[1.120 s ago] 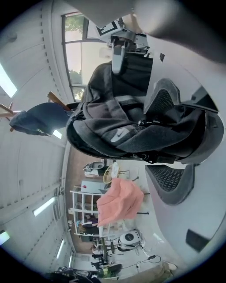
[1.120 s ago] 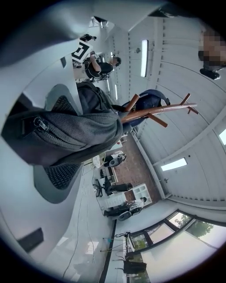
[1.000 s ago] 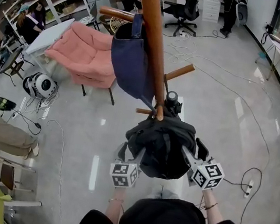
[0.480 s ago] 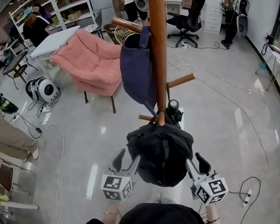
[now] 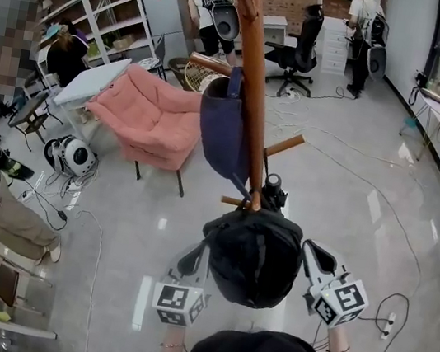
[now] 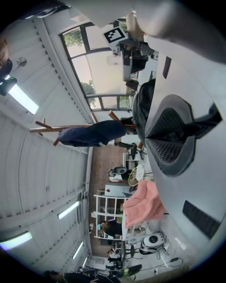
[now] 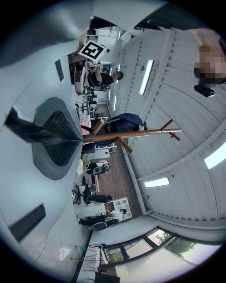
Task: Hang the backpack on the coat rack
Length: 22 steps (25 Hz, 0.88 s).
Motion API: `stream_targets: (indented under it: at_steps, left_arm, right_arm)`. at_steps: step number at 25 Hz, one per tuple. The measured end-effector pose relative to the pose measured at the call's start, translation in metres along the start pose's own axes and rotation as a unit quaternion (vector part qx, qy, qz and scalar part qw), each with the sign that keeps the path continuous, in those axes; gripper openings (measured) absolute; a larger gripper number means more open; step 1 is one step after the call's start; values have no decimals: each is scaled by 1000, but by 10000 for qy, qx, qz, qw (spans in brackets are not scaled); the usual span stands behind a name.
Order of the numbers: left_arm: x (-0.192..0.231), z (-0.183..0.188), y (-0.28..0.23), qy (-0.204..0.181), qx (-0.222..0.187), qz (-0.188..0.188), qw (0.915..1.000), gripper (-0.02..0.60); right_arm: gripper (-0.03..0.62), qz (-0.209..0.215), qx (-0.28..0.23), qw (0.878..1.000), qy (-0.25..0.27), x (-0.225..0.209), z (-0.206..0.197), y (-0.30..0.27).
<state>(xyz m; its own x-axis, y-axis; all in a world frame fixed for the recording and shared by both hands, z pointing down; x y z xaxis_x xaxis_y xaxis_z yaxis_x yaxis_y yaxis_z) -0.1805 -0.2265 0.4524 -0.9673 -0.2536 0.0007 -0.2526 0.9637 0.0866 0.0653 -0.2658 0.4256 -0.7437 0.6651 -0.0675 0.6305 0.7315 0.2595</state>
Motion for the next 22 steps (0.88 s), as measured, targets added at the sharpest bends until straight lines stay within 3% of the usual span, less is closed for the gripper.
stream_targets:
  at_steps: [11,22]
  left_arm:
    - [-2,48,3,-115,-311,-237,9992,15]
    - [4,69,7,-87,-563,-195,9982,14]
  right_arm:
    - [14,19,-467,9989,-1,-1,55,-12]
    - [12,-111,-555,9984,54,-4,70,-8]
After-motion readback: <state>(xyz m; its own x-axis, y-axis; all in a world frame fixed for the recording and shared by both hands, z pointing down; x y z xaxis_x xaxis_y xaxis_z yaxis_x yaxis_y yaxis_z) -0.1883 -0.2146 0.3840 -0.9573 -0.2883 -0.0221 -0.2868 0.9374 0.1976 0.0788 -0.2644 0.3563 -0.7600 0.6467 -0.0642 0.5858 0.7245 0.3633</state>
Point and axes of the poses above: the fingertips, and each gripper's own axes: y backward along the fingers, x to its left, z out of its top, the point moved 2 cm from there along y, backward along the fingers, and after that the axes turned 15 degrees about -x, right-handed, at the moved point
